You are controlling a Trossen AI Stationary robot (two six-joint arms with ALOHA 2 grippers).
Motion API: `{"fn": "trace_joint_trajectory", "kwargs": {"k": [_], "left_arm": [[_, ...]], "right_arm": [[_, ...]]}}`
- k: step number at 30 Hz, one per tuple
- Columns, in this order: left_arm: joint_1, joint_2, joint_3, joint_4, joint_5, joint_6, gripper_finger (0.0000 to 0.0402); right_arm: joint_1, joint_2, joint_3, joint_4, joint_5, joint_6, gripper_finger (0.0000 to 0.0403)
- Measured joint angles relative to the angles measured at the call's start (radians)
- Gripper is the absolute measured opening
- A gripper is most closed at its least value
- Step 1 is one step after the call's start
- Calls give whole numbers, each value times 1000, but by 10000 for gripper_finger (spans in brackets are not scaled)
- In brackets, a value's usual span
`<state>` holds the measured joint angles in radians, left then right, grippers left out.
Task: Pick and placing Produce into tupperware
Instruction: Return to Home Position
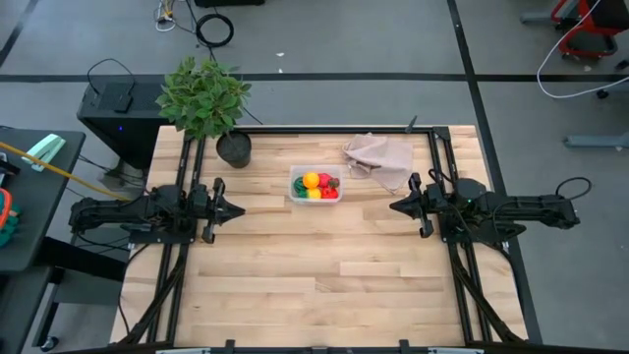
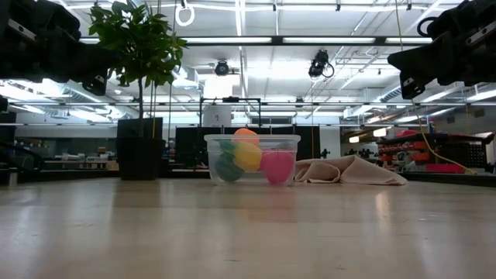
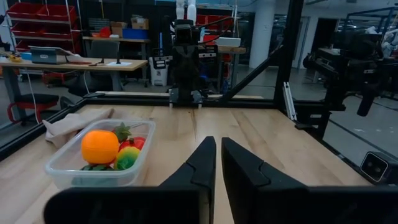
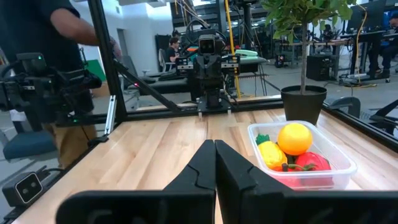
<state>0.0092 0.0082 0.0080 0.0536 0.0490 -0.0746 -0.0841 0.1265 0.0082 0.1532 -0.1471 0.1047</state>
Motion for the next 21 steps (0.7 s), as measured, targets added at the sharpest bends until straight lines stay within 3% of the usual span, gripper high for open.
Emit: {"fn": "trace_joint_trajectory", "kwargs": {"k": [21], "left_arm": [[0, 0, 0, 0, 0, 0, 37]], "right_arm": [[0, 0, 0, 0, 0, 0, 5]]}}
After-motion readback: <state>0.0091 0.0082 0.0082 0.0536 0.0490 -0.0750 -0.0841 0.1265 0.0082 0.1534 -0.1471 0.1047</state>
